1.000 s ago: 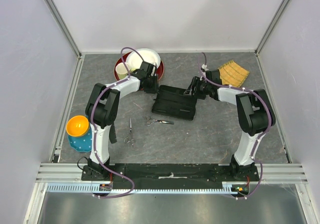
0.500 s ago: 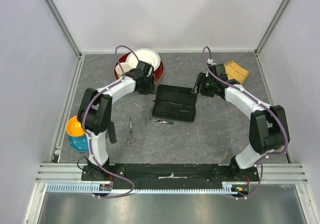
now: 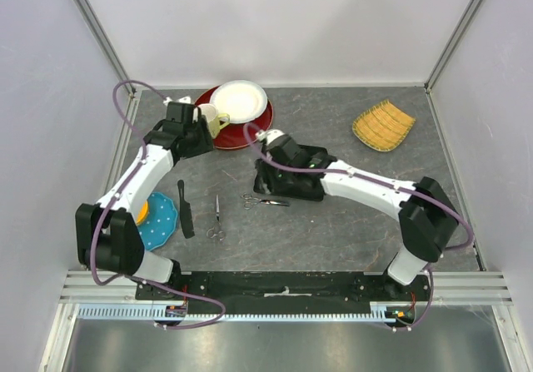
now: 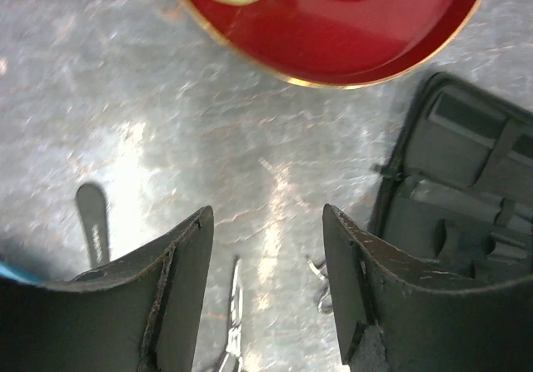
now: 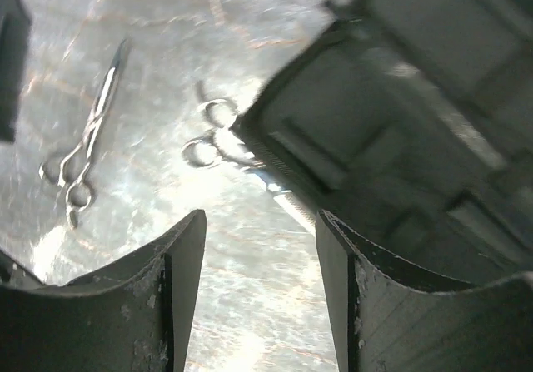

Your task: Sort the hair-cutting tools

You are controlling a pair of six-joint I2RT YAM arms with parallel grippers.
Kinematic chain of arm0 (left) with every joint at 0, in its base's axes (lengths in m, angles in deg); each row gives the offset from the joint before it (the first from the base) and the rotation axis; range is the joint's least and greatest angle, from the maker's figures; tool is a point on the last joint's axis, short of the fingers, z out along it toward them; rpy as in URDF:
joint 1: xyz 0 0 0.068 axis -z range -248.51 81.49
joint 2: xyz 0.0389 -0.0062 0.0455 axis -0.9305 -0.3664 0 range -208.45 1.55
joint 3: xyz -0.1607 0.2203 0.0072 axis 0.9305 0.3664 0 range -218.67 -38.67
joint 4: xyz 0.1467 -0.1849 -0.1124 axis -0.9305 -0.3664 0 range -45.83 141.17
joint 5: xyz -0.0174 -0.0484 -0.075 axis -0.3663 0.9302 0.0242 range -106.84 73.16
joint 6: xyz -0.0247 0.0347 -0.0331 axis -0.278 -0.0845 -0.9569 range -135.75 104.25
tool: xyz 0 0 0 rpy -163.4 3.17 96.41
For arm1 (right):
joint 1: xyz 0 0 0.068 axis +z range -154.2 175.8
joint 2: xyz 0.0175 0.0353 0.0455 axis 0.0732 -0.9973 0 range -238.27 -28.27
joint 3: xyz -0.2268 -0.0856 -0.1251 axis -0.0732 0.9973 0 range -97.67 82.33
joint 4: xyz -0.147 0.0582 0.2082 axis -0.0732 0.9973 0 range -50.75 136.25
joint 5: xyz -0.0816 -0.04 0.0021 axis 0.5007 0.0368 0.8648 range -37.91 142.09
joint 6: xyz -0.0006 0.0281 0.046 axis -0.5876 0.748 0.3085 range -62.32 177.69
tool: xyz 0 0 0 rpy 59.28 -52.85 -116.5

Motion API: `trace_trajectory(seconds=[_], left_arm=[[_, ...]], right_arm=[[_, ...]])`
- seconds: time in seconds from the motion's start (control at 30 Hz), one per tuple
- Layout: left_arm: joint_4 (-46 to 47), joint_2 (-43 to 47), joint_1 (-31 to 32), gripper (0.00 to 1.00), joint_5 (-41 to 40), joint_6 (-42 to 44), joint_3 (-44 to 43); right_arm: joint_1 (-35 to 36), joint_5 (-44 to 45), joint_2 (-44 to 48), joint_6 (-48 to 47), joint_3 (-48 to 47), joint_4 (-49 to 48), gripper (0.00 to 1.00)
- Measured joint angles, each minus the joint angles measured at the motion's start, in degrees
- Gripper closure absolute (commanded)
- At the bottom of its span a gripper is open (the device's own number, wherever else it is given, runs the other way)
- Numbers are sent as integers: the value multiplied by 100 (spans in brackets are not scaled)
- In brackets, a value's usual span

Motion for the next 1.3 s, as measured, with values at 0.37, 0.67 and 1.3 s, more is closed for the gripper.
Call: trace_trajectory(seconds=[0.37, 0.67, 1.3], left_arm=[[-319, 1036, -1123, 36, 177, -138, 999], [-640, 1143, -1174, 31, -173, -131, 1027], [-739, 754, -1816, 30, 533, -243, 1172]], right_arm=[[1829, 796, -1117, 562, -872, -214, 31], [2463, 1322, -2326, 1338, -1685, -184, 30], [2686, 2496, -2933, 1491, -2166, -17, 55]])
